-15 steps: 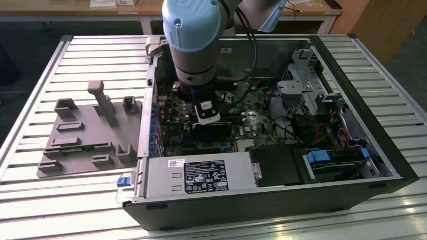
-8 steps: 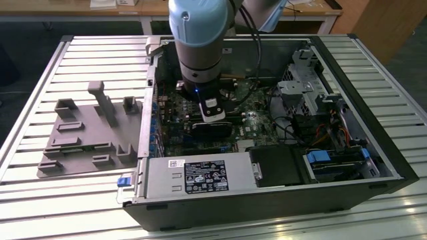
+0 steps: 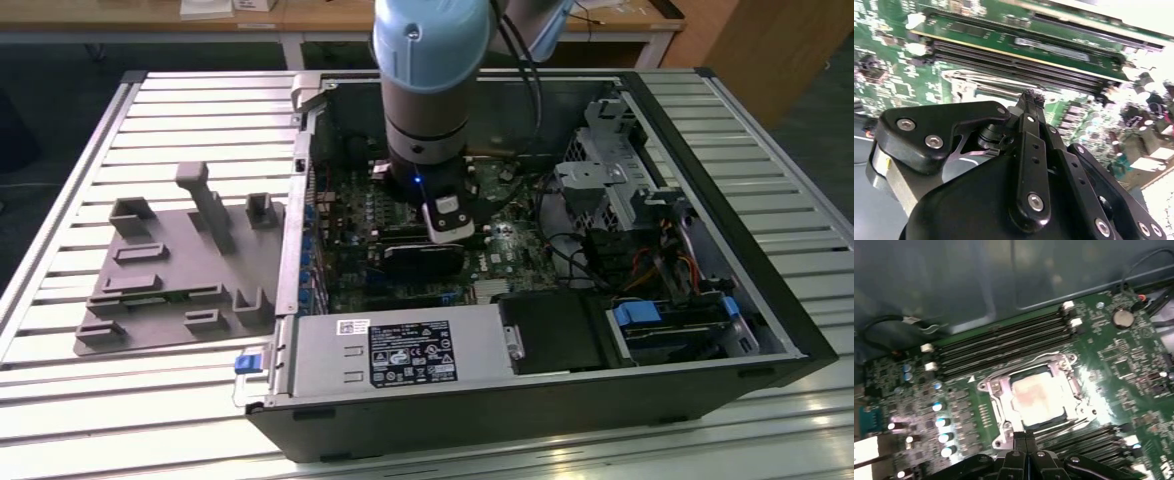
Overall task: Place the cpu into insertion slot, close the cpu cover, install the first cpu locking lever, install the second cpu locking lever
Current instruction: 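Install the second cpu locking lever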
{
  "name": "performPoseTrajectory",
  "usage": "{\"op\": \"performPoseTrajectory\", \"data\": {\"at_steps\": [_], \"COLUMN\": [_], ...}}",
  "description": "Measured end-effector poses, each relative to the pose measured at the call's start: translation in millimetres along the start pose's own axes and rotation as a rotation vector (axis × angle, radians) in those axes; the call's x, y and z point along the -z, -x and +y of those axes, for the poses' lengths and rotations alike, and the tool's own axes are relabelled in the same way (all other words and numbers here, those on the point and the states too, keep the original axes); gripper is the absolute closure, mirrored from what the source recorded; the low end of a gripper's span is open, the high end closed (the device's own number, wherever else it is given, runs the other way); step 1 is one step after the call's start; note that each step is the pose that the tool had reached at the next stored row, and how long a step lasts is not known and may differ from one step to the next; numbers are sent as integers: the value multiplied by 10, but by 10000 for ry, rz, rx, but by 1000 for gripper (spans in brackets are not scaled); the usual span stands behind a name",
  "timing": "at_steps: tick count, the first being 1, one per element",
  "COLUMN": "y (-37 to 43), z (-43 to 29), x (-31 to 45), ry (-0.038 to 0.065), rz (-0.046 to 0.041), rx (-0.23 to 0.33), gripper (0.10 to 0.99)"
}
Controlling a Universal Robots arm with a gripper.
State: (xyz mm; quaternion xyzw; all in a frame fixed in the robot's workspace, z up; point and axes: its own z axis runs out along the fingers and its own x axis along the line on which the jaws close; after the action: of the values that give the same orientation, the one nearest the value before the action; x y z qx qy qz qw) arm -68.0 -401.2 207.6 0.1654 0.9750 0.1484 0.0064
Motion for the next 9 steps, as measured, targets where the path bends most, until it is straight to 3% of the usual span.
{"op": "performPoseTrajectory", "data": {"at_steps": [4,9], "y": [79,90], "z": [28,57], "x": [-5,-13], "ry": [-6,-101], "rz": [6,-26], "rx": [-3,2], "gripper": [984,984]}}
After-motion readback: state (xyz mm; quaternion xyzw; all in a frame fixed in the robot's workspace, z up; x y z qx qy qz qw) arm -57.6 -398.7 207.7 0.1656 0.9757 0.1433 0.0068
